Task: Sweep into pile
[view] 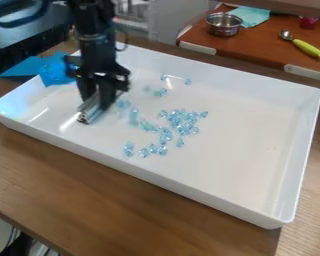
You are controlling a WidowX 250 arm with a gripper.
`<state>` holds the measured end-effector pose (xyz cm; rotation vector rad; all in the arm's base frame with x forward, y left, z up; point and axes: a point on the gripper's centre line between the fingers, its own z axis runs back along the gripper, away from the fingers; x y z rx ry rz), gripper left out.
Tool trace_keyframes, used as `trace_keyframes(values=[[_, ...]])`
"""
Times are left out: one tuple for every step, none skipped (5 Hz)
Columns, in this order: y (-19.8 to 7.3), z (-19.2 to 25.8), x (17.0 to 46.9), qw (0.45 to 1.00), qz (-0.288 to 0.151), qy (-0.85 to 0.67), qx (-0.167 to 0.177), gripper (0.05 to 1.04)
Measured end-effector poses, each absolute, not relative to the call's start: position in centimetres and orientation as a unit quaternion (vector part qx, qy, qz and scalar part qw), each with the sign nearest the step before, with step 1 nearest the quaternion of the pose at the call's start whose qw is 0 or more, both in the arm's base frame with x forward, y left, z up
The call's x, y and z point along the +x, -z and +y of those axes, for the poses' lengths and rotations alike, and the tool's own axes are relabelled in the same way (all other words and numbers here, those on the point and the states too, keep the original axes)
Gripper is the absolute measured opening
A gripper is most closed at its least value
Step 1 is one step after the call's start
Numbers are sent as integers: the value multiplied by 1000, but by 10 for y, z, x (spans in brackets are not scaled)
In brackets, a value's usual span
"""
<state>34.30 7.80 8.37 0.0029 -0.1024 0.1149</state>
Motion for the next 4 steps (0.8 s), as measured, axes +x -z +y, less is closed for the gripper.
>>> trace_keyframes(values=[[-84,58,345,998,-45,-48,-2,378],[-83,36,348,998,-48,-35,-3,378],[-83,16,348,998,-50,-28,-5,378],[-83,-15,347,999,-45,-16,-14,378]])
